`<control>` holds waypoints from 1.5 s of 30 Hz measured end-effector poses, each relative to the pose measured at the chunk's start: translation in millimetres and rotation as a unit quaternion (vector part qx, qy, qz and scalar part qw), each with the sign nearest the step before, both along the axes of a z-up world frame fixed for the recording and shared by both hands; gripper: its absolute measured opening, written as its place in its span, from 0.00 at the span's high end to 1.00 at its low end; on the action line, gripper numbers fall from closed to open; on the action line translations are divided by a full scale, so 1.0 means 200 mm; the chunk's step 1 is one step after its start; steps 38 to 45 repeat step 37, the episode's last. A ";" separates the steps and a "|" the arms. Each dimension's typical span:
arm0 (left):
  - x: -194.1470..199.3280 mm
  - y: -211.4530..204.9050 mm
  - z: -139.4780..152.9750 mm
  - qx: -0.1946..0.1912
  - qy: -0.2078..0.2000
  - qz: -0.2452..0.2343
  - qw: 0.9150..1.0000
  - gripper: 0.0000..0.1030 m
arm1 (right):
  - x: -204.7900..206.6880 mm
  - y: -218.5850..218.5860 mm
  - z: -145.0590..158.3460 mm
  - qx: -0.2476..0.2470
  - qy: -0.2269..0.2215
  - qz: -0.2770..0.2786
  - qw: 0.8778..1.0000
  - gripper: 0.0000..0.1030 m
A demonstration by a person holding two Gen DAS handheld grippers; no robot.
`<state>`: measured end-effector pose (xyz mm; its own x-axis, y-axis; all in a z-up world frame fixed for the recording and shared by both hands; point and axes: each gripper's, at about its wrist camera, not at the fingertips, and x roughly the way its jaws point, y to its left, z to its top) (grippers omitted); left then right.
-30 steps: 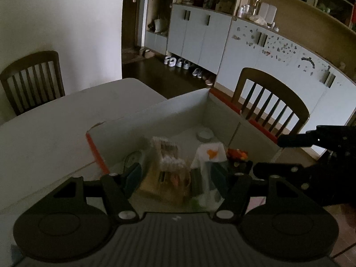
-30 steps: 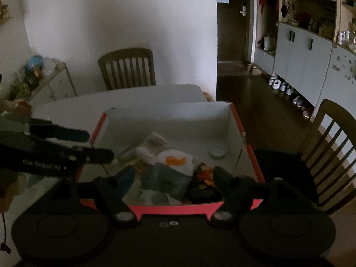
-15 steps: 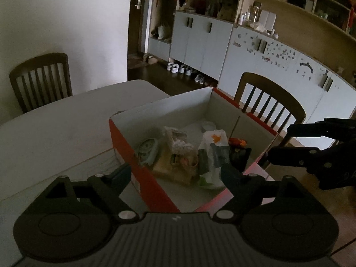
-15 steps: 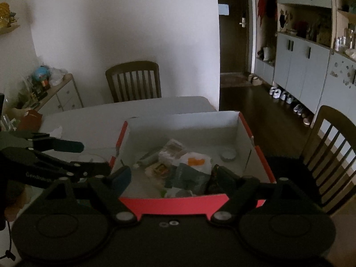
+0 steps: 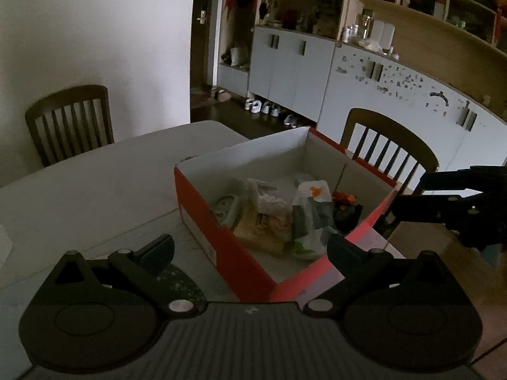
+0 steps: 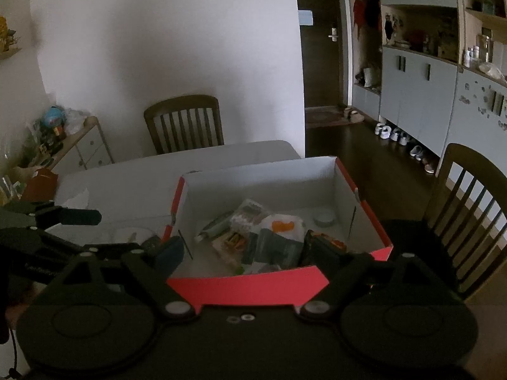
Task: Organize objects
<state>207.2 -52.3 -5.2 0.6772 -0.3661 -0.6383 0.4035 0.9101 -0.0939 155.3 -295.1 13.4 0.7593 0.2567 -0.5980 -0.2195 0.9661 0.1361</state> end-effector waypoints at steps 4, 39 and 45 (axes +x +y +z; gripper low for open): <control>-0.01 0.01 0.00 -0.001 0.000 0.001 1.000 0.00 | -0.01 0.00 0.00 0.000 -0.001 -0.001 1.000 0.15; -0.16 -0.02 0.07 0.024 -0.042 -0.029 0.998 0.00 | -0.08 0.01 -0.02 0.019 0.007 -0.022 1.000 0.15; -0.16 -0.02 0.07 0.024 -0.042 -0.029 0.998 0.00 | -0.08 0.01 -0.02 0.019 0.007 -0.022 1.000 0.15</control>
